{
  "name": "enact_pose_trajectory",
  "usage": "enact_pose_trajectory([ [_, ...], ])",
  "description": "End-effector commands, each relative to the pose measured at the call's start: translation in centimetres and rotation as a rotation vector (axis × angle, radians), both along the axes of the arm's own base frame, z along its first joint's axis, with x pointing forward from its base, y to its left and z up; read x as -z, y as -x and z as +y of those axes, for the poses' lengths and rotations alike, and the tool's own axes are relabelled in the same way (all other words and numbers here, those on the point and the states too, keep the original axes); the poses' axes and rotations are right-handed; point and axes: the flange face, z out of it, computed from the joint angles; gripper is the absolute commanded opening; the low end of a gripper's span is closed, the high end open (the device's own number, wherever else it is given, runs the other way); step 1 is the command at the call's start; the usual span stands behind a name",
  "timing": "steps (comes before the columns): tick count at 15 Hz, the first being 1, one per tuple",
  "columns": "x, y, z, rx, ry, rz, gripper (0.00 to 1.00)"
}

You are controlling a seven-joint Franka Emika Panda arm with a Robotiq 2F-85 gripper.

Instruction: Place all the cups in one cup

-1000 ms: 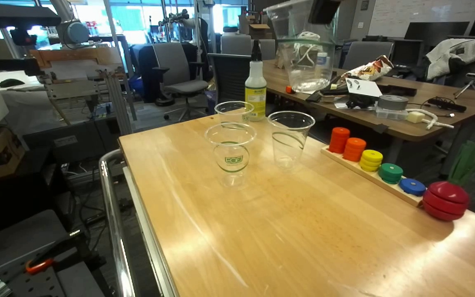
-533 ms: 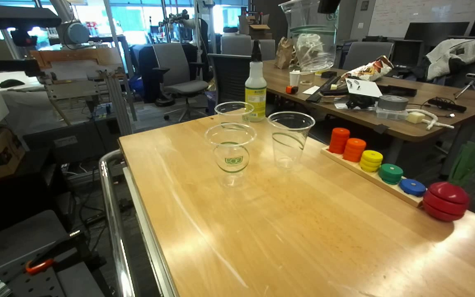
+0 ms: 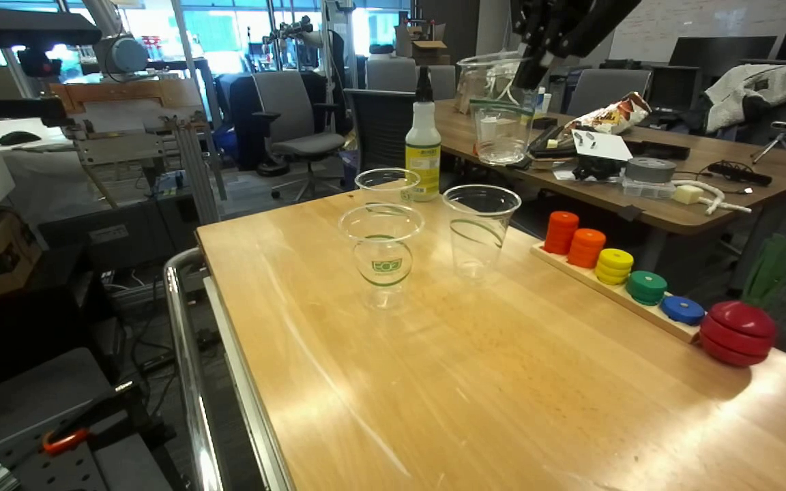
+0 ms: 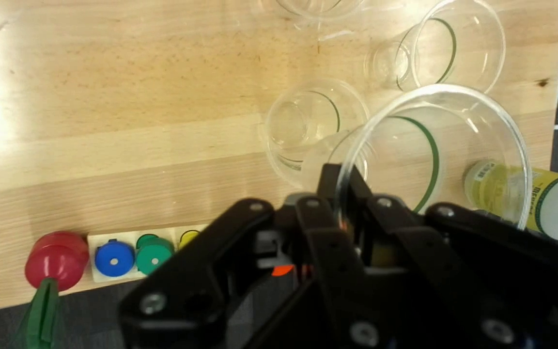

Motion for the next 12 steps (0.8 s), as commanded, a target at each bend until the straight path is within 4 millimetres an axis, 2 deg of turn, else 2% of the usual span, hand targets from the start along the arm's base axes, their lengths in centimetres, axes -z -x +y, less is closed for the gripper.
enact_pose_trajectory([
  [1, 0.9, -0.5, -0.4, -0.049, -0.095, 0.014, 0.02],
  [8, 4.2, 0.0, -1.4, -0.092, -0.189, 0.078, 0.02],
  [12, 5.7, -0.4, -1.7, -0.089, -0.187, 0.116, 0.02],
])
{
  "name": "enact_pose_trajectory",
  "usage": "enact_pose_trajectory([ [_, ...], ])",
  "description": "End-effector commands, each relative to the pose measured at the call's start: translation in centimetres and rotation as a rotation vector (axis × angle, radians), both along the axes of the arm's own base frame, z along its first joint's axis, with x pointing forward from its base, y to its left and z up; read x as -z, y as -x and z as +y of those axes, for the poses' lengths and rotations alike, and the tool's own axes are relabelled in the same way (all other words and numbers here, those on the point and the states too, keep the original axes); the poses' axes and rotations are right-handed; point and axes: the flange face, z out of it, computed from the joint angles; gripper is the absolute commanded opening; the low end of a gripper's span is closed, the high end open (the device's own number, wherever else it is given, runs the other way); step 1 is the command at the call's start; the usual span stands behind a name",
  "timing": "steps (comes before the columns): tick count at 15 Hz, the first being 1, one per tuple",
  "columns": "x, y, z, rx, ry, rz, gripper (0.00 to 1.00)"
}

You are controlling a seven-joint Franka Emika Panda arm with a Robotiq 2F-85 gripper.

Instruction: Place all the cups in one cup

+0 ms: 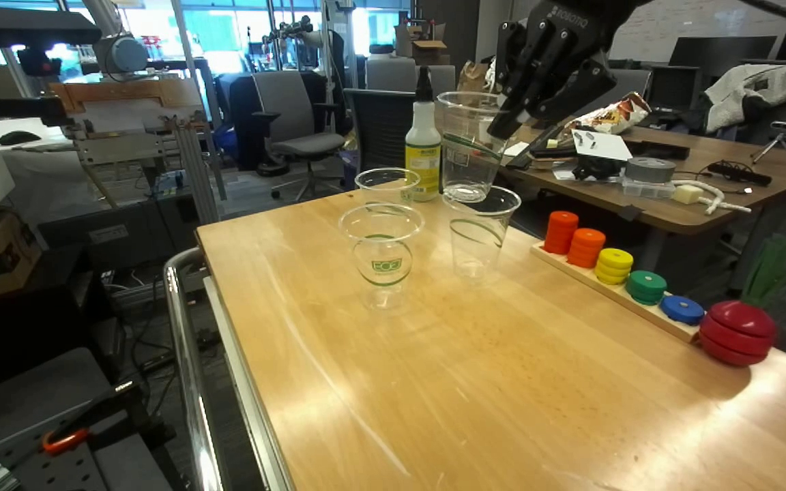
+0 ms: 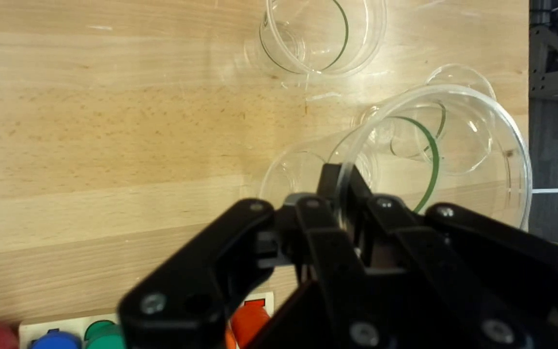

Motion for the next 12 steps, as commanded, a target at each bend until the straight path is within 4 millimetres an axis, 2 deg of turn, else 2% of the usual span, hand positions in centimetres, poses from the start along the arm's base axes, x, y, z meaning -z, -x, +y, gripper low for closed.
enact_pose_trajectory([
  [1, 0.1, -0.8, -0.2, -0.012, -0.022, 0.014, 0.02],
  [5, 1.6, -1.4, -0.1, -0.019, -0.001, 0.041, 0.02],
  [6, 1.9, -1.5, 0.0, -0.022, 0.001, 0.045, 0.31],
  [7, 2.0, -1.5, 0.1, -0.025, 0.007, 0.046, 0.32],
  [8, 2.1, -1.6, 0.1, -0.028, 0.014, 0.048, 0.38],
  [12, 1.6, -1.5, -0.2, -0.029, 0.048, 0.037, 0.69],
])
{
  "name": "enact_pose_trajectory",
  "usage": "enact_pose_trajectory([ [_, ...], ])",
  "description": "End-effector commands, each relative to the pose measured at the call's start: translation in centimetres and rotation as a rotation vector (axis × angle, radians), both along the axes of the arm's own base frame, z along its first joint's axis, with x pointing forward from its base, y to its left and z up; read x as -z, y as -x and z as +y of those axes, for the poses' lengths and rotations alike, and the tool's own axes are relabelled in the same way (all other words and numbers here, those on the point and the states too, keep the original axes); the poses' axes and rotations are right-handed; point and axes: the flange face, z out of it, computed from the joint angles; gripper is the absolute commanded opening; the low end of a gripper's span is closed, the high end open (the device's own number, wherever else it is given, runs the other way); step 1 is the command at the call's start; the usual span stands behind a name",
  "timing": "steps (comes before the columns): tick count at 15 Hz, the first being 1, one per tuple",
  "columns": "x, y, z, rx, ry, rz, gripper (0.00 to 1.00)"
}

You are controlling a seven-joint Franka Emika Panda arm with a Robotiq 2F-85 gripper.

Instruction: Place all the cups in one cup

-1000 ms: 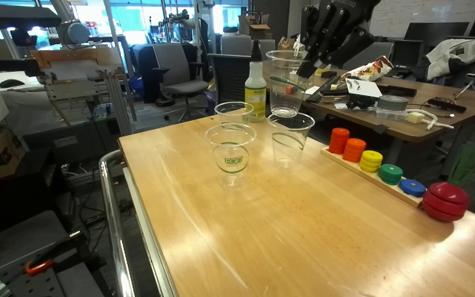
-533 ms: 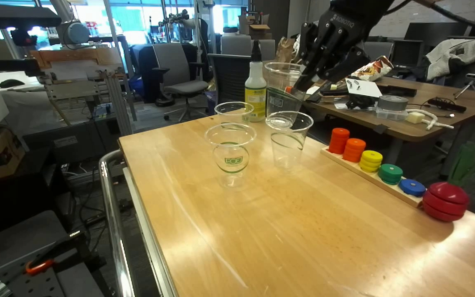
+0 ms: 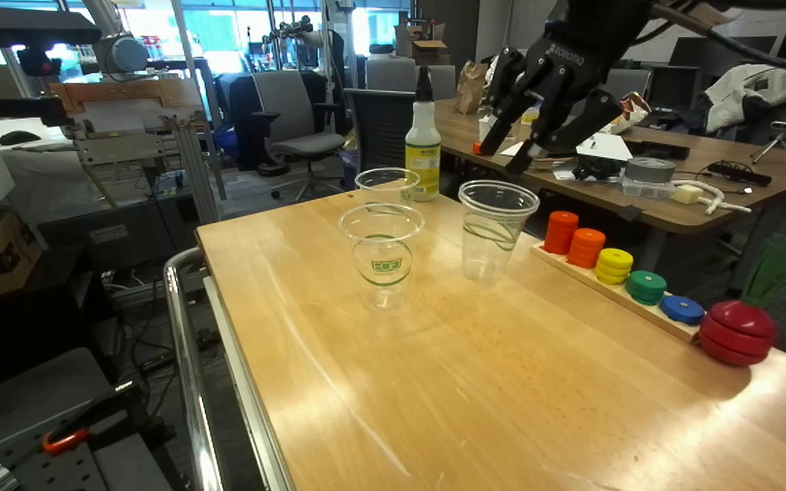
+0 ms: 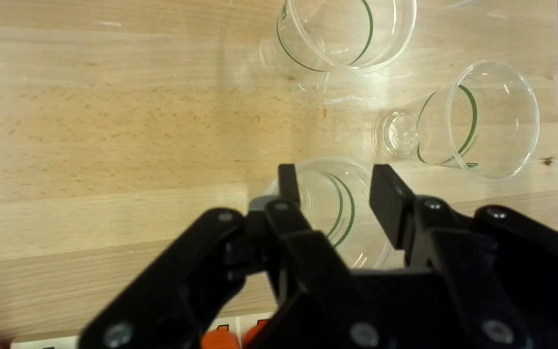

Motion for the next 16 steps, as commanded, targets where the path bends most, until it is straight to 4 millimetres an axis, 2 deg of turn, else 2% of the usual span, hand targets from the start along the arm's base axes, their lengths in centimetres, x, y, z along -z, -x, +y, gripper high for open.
enact_pose_trajectory([
  [1, -1.3, -0.2, -0.5, -0.004, 0.046, -0.007, 0.76],
  [4, -1.3, 0.1, -0.6, -0.018, 0.105, 0.01, 0.99],
  [9, -1.0, -0.1, 0.1, -0.025, 0.229, 0.082, 1.0],
  [16, -0.7, -1.8, 2.0, -0.03, 0.236, 0.065, 1.0],
])
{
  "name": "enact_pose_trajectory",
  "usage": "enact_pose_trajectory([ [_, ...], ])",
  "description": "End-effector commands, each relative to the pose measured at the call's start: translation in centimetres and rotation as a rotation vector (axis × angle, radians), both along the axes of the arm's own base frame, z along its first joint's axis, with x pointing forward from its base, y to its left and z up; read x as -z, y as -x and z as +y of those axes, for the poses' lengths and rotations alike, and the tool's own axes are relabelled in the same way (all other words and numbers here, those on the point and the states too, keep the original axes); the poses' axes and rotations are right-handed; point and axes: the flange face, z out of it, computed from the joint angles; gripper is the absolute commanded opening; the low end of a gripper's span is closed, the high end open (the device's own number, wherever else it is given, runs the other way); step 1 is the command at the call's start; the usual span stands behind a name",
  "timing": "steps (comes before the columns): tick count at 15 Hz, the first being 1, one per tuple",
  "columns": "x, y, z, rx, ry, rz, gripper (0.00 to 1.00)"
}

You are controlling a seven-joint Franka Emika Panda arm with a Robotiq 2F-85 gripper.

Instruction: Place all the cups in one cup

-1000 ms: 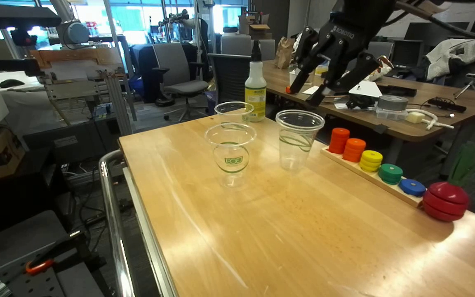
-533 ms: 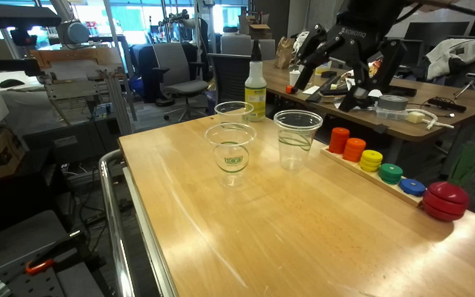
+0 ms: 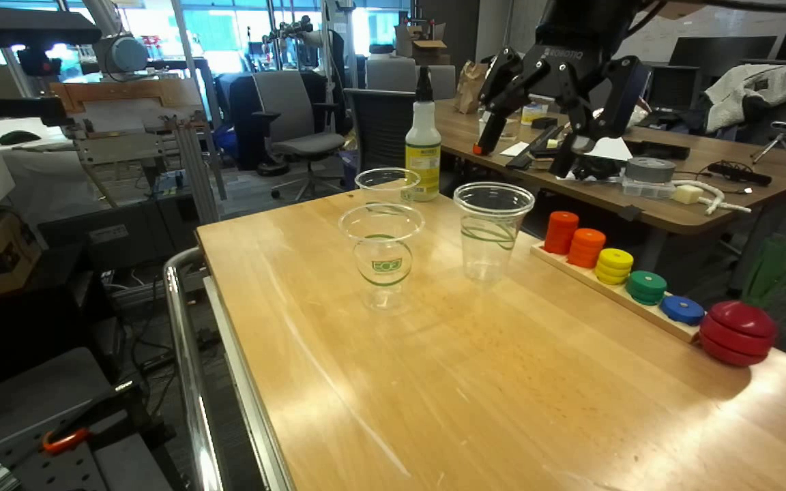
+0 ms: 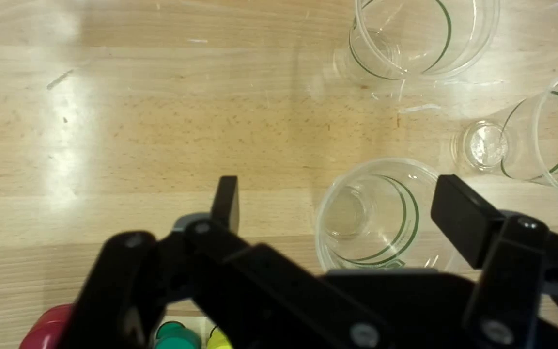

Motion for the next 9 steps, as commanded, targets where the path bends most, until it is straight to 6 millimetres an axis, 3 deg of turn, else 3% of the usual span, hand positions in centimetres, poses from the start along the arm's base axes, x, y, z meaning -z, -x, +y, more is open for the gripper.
enact_pose_trajectory([
  [1, -0.3, -1.4, 0.3, 0.018, 0.02, -0.032, 1.0],
  [9, 1.7, -2.9, 0.2, 0.032, 0.077, -0.078, 1.0],
])
